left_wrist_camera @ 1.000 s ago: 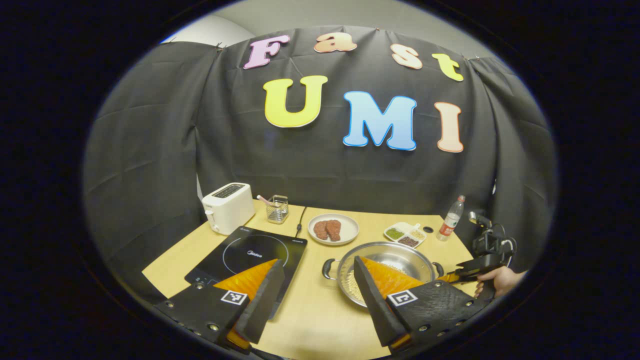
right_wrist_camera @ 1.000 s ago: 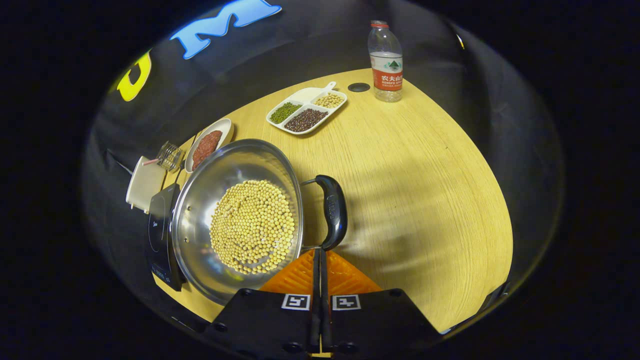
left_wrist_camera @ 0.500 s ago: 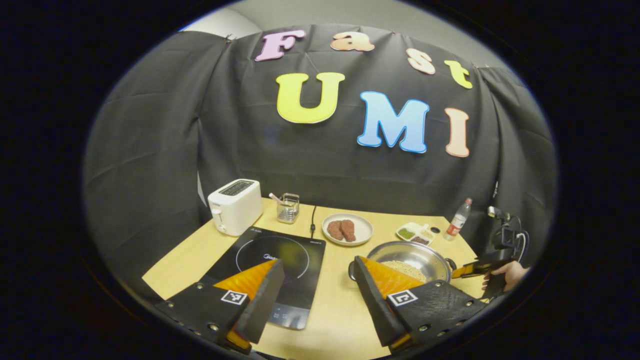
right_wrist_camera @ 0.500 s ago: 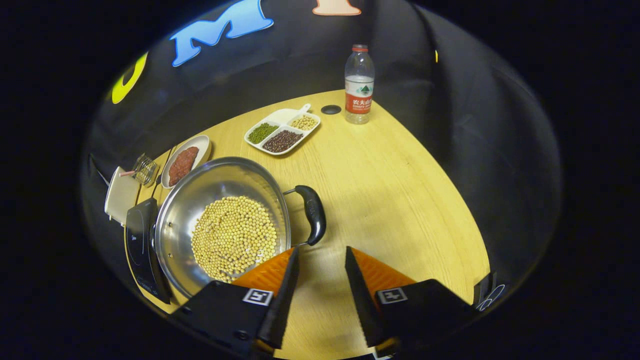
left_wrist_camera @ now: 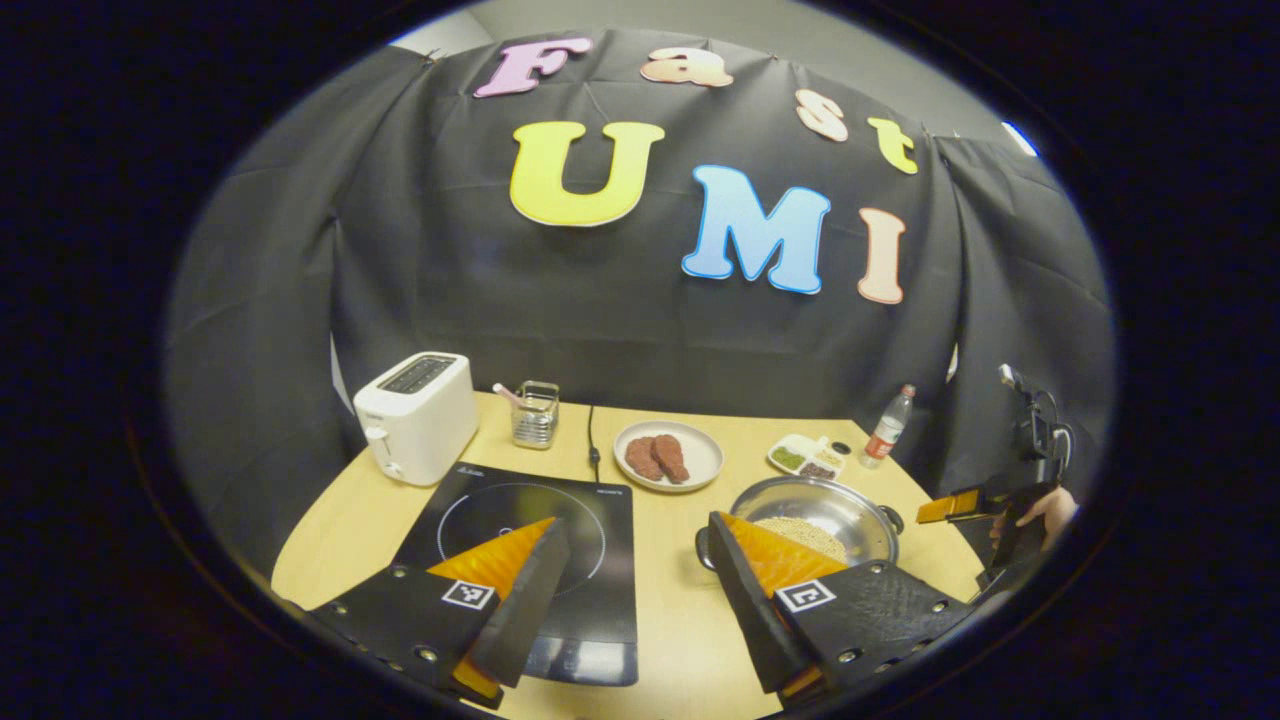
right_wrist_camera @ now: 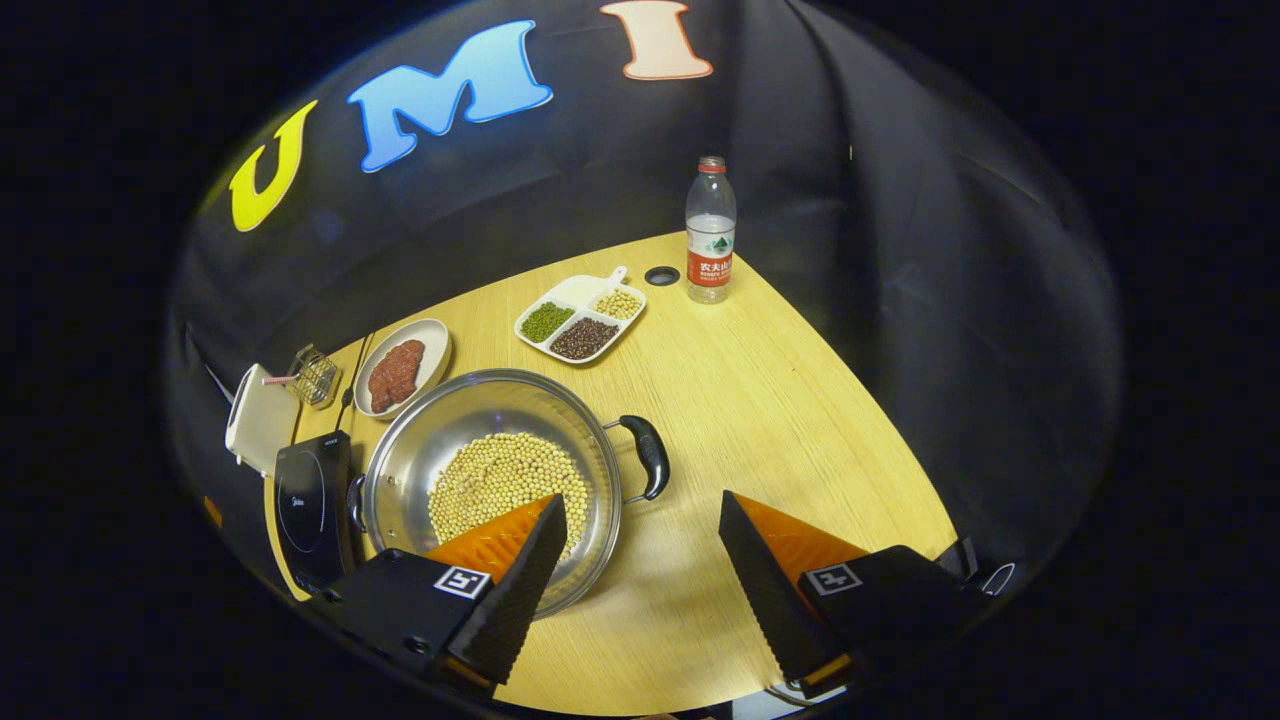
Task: First push the handle of the pot to place it horizontally, then grasp the pot with both hands and set it on the induction cooktop.
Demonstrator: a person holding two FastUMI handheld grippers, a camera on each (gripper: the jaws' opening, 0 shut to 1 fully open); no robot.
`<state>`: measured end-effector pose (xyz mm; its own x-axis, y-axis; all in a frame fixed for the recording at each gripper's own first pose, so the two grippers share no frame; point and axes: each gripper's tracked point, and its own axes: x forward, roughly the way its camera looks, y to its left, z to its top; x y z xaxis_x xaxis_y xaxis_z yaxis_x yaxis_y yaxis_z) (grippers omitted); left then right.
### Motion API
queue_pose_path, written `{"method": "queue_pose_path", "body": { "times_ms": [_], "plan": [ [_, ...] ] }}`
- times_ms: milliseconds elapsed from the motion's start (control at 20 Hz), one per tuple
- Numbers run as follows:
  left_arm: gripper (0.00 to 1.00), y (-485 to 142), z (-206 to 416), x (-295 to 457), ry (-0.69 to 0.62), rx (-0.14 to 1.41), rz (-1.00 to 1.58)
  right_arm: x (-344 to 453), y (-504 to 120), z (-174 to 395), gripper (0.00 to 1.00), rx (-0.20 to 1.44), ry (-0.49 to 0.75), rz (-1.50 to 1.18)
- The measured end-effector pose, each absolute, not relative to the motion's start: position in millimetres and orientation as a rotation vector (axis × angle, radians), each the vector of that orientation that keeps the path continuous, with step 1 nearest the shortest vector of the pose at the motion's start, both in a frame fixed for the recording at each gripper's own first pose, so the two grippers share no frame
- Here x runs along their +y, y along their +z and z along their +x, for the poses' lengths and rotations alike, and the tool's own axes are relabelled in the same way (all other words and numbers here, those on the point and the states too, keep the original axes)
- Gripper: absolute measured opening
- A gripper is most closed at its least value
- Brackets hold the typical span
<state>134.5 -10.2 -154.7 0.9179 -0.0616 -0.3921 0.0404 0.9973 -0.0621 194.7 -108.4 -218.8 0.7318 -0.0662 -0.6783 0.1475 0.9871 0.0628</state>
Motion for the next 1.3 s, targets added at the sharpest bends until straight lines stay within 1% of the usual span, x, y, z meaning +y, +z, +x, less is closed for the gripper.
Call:
{"method": "queue_pose_path", "body": {
  "times_ms": [200,450,600,650,700,750,1050,1100,1150,1300],
  "plan": [
    [0.86,-169.8,158.7,-26.0,-0.099,0.469,-0.104,-97.3,-201.0,208.7,0.98,0.718,-0.06,0.06],
    [0.86,-209.2,189.8,-55.7,-0.145,0.578,-0.174,-100.7,-200.9,231.0,0.98,0.742,0.005,0.096],
    [0.87,-235.0,208.1,-72.5,-0.161,0.63,-0.151,-109.9,-217.4,246.8,0.98,0.779,0.028,0.107],
    [0.89,-246.3,213.3,-78.1,-0.164,0.656,-0.13,-111.5,-223.7,250.8,0.98,0.793,0.037,0.105],
    [0.83,-257.7,218.4,-82.2,-0.167,0.679,-0.115,-112.9,-230.8,256.5,0.98,0.806,0.049,0.1],
    [0.87,-267.7,222.9,-88.3,-0.172,0.691,-0.109,-113.4,-237.7,260.3,0.98,0.821,0.061,0.091],
    [0.87,-333.7,241.2,-119.0,-0.14,0.811,-0.208,-114.2,-275.2,283.4,0.98,0.872,0.124,0.038],
    [0.84,-345.3,243.7,-118.3,-0.126,0.832,-0.206,-114.4,-280.7,286.0,0.98,0.878,0.133,0.03],
    [0.87,-354.6,245.9,-117.0,-0.116,0.851,-0.196,-115.4,-286.2,288.9,0.98,0.884,0.143,0.022],
    [0.87,-373.2,249.7,-121.5,-0.108,0.88,-0.182,-116.3,-300.3,293.4,0.98,0.905,0.168,0.017]
  ]
}}
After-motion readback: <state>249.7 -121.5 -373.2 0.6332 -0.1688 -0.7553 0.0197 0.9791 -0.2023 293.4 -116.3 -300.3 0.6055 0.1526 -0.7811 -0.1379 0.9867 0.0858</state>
